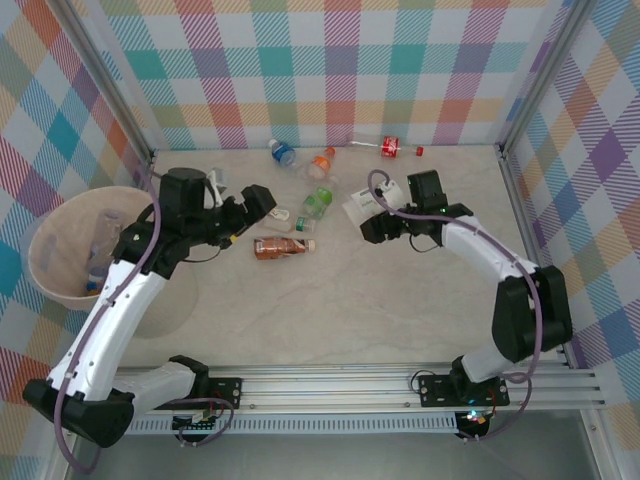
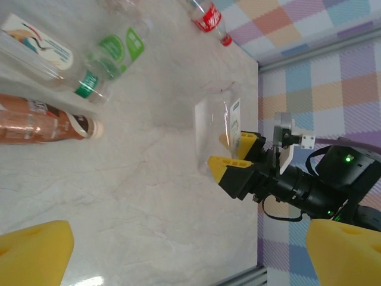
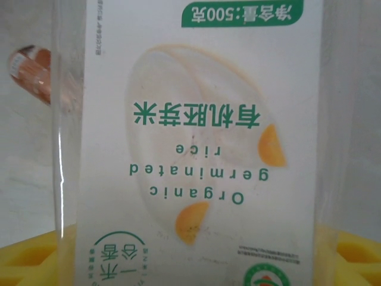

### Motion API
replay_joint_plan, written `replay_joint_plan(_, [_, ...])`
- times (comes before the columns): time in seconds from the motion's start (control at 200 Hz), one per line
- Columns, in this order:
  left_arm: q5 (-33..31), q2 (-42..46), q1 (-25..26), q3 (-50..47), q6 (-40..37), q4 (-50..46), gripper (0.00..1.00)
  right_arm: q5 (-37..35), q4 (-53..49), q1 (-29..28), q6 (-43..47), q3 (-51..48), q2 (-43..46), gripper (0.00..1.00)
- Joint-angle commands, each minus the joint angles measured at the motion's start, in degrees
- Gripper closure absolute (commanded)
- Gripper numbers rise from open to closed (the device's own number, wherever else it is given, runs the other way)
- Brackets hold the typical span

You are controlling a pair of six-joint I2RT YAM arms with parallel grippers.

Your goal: Put the plastic bottles in the bin

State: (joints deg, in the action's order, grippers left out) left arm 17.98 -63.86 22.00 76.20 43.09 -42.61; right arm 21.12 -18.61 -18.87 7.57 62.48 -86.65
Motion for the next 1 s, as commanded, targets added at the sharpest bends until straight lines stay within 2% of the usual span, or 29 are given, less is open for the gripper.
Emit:
replay_joint_plan(0.0, [0.6,-1.9,3.2,-0.5,1.2,3.5,0.00,2.8,7.6,-1.2,-11.8,-2.9,5.6,0.45])
replay_joint_plan(0.295, [0.1,-9.1,11.2,2.7,1.3,6.2,0.00,7.0,24.1,-4.9,-25.3,-16.6,16.8,0.45])
replay_joint_plan(0.555, [-2.2,-18.7,16.6,7.0,1.4,8.7,0.00,8.7,25.1,-11.4,-21.6,-15.5,17.2,0.44])
replay_joint_plan(0.82, [-11.2,-22.6,19.0,9.1,1.9,8.1,0.00,9.8,26.6,-14.8,-20.8,-14.6,16.1,0.43])
replay_joint_plan(0.995, [-13.5,-22.1,19.8,7.9,1.2,8.3,0.13,11.2,26.9,-15.0,-21.7,-14.4,16.2,0.42])
